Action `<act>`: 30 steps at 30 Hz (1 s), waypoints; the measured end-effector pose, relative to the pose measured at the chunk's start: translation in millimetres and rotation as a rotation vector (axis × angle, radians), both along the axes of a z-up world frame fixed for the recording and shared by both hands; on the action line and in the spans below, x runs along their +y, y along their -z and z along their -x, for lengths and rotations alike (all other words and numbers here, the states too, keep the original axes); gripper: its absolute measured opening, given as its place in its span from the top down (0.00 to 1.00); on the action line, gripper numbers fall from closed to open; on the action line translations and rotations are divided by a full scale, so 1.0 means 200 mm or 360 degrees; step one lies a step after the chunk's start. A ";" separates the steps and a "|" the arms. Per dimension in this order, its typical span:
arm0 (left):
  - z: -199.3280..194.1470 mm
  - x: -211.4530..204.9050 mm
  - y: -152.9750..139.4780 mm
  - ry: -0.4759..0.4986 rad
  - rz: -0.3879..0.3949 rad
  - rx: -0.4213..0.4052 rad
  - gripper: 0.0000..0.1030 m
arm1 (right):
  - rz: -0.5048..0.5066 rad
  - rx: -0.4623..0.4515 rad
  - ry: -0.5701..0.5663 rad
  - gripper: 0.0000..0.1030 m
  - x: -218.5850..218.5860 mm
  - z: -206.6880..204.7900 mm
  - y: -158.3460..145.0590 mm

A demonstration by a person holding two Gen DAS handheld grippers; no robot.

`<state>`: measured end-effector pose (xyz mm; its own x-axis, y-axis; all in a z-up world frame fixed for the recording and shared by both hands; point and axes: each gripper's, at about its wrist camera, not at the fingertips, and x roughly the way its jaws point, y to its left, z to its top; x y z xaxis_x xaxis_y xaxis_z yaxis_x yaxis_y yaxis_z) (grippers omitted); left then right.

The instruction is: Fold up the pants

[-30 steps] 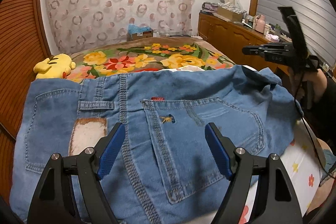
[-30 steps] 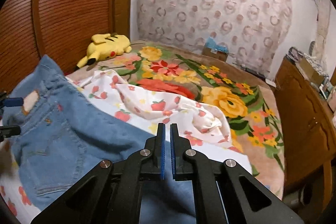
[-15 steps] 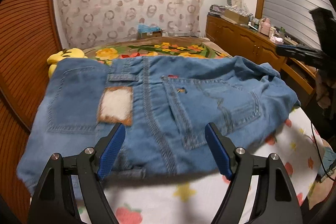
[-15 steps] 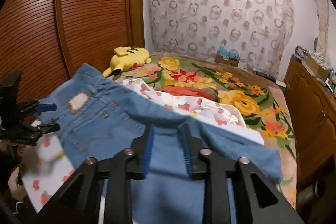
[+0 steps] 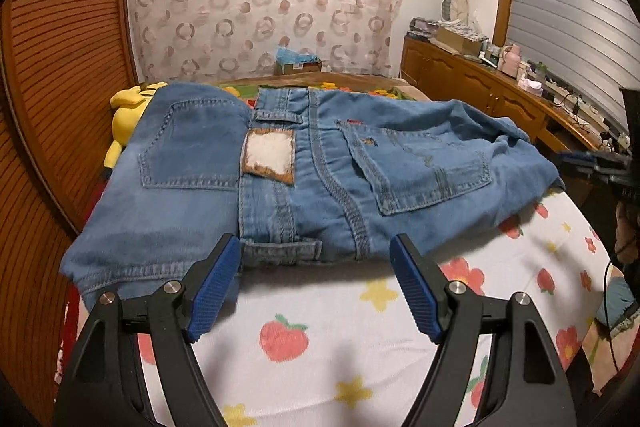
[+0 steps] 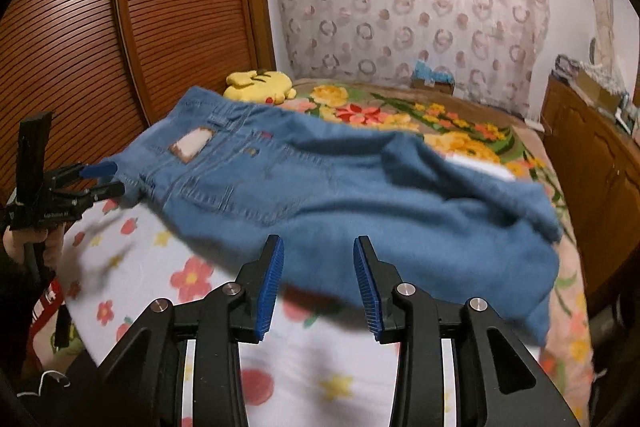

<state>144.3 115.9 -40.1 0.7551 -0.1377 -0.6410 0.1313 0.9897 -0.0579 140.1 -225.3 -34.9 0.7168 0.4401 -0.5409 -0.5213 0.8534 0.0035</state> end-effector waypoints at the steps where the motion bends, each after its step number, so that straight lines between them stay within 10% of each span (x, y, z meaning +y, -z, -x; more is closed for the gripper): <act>1: 0.01 0.00 0.01 0.0005 0.0001 0.0006 0.27 | 0.0002 0.0012 0.0003 0.63 0.00 0.01 0.02; 30: -0.22 0.11 0.14 -0.0063 -0.0049 0.0124 0.71 | 0.0025 0.0262 0.0046 0.53 0.02 -0.16 0.17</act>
